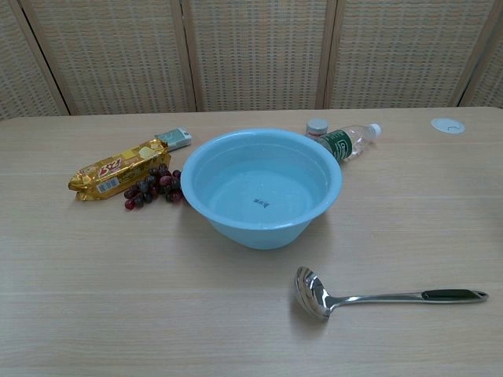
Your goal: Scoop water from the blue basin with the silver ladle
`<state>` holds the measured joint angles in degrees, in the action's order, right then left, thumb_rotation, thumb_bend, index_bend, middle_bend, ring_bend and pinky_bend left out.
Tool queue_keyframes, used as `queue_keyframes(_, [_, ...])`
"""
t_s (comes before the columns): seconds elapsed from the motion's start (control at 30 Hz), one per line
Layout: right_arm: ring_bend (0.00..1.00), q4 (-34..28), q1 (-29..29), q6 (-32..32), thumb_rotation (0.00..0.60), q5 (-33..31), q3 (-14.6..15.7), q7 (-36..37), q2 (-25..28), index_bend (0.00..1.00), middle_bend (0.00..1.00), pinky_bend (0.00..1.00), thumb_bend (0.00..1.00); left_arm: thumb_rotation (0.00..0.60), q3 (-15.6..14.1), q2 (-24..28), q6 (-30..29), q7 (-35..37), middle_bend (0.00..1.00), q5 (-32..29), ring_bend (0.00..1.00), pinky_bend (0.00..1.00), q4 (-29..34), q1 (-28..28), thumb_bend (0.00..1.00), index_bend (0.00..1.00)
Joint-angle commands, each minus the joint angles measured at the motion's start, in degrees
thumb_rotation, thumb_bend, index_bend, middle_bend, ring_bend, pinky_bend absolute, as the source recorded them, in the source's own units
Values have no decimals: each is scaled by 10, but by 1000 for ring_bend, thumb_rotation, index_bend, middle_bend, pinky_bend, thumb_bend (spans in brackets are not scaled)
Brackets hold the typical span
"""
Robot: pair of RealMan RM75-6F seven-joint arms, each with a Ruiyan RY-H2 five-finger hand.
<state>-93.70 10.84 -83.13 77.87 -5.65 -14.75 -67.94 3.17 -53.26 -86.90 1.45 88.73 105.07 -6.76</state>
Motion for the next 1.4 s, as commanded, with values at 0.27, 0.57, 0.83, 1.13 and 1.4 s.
queue_keyframes(0.27, [508, -6, 17, 30, 600, 30, 5, 31, -5, 0, 508, 573, 0, 600, 3, -5, -2, -10, 0, -1, 0, 0, 0, 0, 0, 0])
queue_keyframes(0.57, [977, 9, 102, 187, 600, 84, 39, 83, -46, 111, 1000, 1000, 0, 600, 1, -13, -4, -22, 0, 6, 0, 0, -1, 0, 0, 0])
queue_keyframes(0.83, [986, 7, 106, 226, 600, -13, 37, -58, -118, 184, 1000, 1000, 0, 600, -1, -16, 2, -28, 0, 7, 0, 0, -4, -2, 0, 0])
queue_keyframes(1.13, [987, 20, 105, 197, 600, -73, 33, -185, -190, 383, 1000, 1000, 149, 600, -2, -17, 4, -29, 0, 11, 0, 0, -4, -3, 0, 0])
queue_keyframes(1.4, [987, 47, 116, 205, 600, -116, 27, -227, -236, 419, 1000, 1000, 282, 600, -3, -17, 3, -29, 0, 12, 0, 0, -5, -2, 0, 0])
